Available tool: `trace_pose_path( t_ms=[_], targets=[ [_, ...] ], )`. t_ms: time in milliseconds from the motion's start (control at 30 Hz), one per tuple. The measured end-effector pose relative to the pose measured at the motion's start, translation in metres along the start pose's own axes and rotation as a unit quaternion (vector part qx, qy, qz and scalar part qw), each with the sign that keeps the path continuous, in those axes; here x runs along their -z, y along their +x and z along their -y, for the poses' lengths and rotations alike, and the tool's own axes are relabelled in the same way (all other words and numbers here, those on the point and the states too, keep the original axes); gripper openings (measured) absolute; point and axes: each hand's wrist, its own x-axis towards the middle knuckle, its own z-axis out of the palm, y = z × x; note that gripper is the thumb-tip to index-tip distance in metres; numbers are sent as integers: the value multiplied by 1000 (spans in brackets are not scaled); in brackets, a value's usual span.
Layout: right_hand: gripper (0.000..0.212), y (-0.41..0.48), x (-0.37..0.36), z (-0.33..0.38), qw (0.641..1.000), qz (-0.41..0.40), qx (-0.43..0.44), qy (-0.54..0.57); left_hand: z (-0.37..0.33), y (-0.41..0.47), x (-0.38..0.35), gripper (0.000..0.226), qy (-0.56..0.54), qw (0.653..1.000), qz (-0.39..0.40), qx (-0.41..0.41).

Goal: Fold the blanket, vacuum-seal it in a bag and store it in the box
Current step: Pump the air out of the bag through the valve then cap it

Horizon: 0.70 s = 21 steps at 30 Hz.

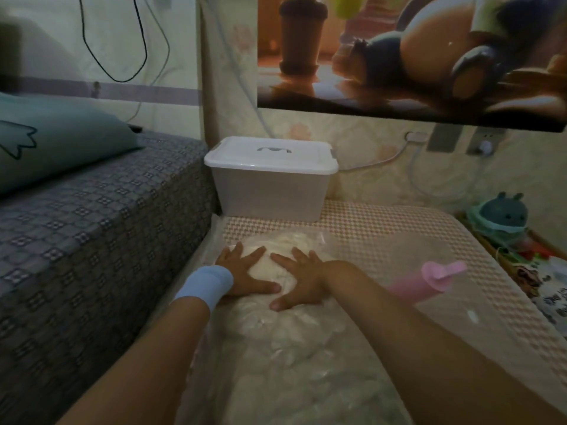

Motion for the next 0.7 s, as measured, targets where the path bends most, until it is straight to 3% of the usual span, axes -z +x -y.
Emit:
trace_pose_path(
  t_ms=[167,300,400,467,500,633,700],
  targets=[
    [119,-3,-8,-3,997,-42,21,58,-1,1,1,112,-1,1000,-7,1],
    [117,-28,-16,5,990,-103,-1,91,-19,-33,-2,111,77,989,-112,55],
    [110,-48,-24,12,980,-160,-43,106,-37,-60,-10,90,53,969,-238,41],
    [97,-67,-29,16,980,-162,-39,111,-41,-73,-18,69,36,964,-262,13],
    [95,-75,-32,15,981,-147,-28,124,-40,-77,-22,70,33,970,-241,3],
    [122,-100,-49,6,983,-62,-5,173,-16,-77,-30,120,44,997,-44,-36],
    [129,-93,-60,5,983,-73,1,168,-9,-69,-35,139,75,996,-17,-41]
  ],
)
